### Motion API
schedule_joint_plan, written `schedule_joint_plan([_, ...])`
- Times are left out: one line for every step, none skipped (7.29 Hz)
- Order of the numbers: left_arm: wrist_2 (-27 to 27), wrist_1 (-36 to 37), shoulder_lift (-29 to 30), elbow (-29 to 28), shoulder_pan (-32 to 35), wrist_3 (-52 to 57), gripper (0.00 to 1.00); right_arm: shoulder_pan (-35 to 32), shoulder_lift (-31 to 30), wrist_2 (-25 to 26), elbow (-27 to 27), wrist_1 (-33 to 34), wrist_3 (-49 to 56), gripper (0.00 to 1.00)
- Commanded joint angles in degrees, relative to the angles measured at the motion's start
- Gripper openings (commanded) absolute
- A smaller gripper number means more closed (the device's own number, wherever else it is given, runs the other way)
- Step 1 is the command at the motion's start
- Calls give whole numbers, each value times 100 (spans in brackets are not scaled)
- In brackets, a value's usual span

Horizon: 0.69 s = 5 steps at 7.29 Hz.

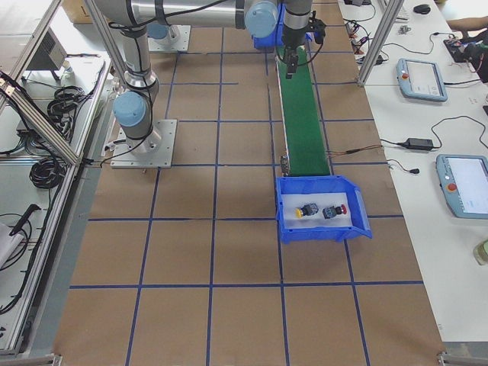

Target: Transport two buttons from left to right

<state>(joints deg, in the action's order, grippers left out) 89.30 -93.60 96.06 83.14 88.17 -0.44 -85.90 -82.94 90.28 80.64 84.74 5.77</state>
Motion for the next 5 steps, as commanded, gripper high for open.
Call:
schedule_joint_plan([-9, 0, 0, 1, -1, 9, 100, -128, -195, -63, 119, -151, 46, 100])
schedule_joint_plan([-9, 0, 0, 1, -1, 9, 100, -251, -170, -2, 110, -150, 38, 100])
schedule_joint_plan([-9, 0, 0, 1, -1, 9, 100, -261, -213, 7, 93, -168, -23, 100])
schedule_joint_plan([-9, 0, 0, 9, -1, 9, 100, -261, -222, 16, 93, -203, -23, 100])
schedule_joint_plan([-9, 0, 0, 9, -1, 18, 100, -261, -222, 16, 93, -221, -6, 100])
